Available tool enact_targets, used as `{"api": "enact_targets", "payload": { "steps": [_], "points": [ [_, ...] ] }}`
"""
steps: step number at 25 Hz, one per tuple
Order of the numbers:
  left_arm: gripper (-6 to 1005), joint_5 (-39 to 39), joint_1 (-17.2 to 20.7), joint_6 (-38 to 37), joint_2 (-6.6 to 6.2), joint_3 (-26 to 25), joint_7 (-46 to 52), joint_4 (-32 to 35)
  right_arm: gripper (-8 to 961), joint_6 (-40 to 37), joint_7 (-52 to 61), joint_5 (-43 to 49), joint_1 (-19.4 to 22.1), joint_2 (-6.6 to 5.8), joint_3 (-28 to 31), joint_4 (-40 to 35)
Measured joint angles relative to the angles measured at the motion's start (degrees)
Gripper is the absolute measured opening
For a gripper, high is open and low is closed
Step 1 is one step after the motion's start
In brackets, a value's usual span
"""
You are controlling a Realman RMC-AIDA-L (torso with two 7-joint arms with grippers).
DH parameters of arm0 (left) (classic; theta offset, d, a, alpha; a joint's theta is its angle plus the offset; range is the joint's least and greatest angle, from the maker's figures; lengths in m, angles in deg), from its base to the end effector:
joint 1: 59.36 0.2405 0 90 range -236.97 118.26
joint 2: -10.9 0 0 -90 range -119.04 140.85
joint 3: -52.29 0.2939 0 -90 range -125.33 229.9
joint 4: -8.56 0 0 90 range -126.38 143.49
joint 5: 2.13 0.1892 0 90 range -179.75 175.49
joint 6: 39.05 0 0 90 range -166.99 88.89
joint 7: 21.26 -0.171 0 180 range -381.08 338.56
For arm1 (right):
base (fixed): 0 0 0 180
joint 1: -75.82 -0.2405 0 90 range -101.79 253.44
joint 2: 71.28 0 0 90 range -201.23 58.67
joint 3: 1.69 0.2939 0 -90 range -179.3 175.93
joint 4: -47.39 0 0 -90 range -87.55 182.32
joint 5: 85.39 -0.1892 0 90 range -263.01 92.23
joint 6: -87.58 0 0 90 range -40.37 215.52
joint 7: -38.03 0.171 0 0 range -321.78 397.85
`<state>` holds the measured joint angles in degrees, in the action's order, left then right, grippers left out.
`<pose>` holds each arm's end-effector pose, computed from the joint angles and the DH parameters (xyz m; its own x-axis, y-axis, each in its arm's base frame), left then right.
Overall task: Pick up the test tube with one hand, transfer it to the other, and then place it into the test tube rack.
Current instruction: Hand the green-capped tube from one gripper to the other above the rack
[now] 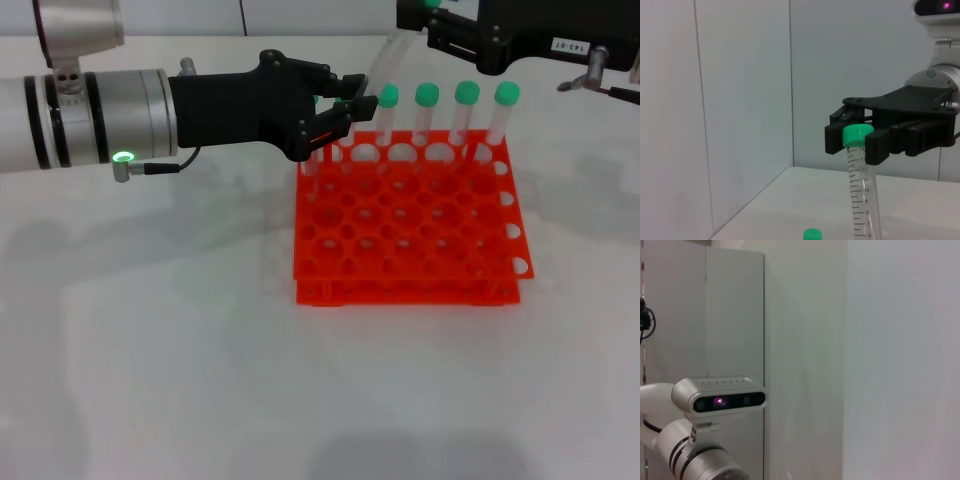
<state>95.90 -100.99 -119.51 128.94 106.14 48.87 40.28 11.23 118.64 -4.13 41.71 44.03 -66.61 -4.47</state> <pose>-0.1803 0.3939 -0.0604 0.8353 0.0634 0.5461 0.2075 -0.9562 -0.2064 0.1493 0.3998 0.0034 0.7605 0.0460 -0.6477 -0.2137 -0.9242 -0.3167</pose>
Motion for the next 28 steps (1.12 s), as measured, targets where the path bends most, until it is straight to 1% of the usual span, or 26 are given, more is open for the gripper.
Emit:
{"api": "enact_targets", "payload": {
  "steps": [12,18,28],
  "points": [
    [327,0.02,0.15,0.2,0.21,-0.2,0.0,0.04,290,-0.3,0.44,-0.4,0.34,-0.15,-0.32,-0.34],
    [330,-0.01,1.02,0.11,0.83,0.03,0.38,2.56,288,-0.66,0.44,-0.14,0.39,-0.13,-0.39,-0.49],
    [334,0.01,1.41,-0.2,0.88,0.22,0.61,2.82,283,-0.65,0.34,-0.04,0.37,-0.13,-0.38,-0.61]
  ]
}}
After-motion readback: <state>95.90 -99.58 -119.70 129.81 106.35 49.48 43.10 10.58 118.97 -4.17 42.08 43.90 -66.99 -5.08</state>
